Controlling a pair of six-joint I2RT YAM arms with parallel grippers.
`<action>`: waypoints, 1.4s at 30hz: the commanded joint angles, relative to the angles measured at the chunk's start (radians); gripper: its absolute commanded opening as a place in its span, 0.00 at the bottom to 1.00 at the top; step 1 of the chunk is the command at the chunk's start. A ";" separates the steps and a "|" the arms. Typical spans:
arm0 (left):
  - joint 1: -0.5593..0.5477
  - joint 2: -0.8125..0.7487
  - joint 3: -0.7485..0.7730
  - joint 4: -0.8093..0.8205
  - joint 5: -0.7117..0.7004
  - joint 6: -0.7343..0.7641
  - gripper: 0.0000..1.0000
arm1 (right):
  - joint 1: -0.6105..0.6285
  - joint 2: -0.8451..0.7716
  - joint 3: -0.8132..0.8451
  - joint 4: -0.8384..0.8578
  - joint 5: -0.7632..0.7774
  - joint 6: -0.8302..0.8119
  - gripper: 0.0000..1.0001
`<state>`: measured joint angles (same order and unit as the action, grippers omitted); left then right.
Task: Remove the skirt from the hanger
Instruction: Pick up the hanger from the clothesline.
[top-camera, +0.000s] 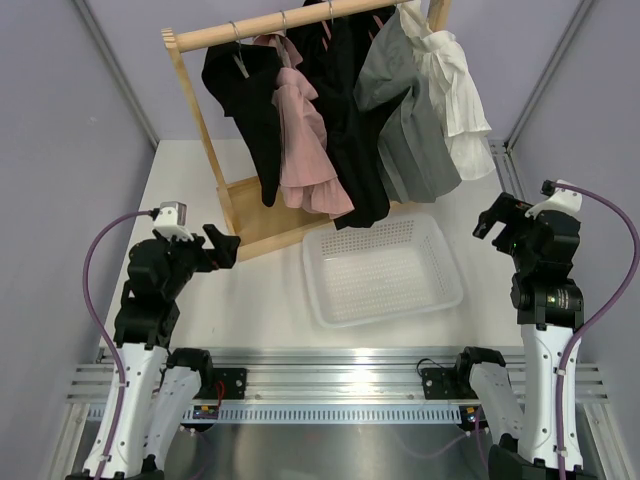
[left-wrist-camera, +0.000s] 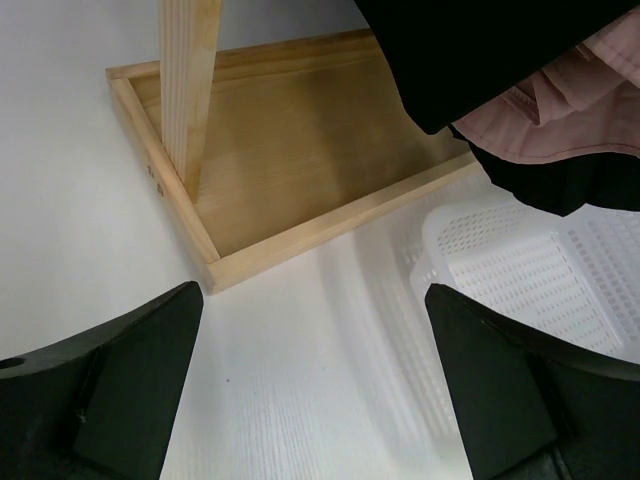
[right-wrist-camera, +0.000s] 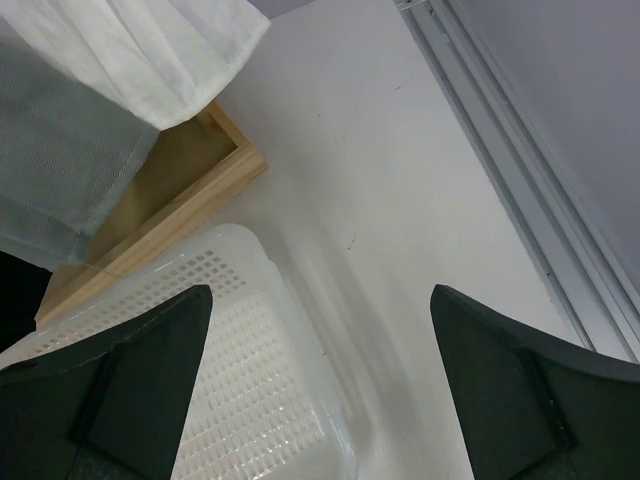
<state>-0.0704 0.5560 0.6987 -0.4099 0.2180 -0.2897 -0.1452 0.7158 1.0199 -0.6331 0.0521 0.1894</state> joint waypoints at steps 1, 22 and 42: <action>0.003 -0.011 0.019 0.014 0.027 -0.029 0.99 | -0.005 -0.012 0.025 0.039 0.015 0.006 0.99; -0.038 0.458 0.721 0.132 0.179 -0.494 0.99 | -0.005 -0.032 -0.106 -0.020 -0.860 -0.539 0.99; -0.074 0.995 1.361 0.083 -0.035 -0.572 0.75 | -0.004 -0.026 -0.176 0.001 -0.905 -0.577 0.99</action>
<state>-0.1280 1.5097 2.0121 -0.3084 0.2134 -0.8520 -0.1463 0.6952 0.8429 -0.6556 -0.8261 -0.3676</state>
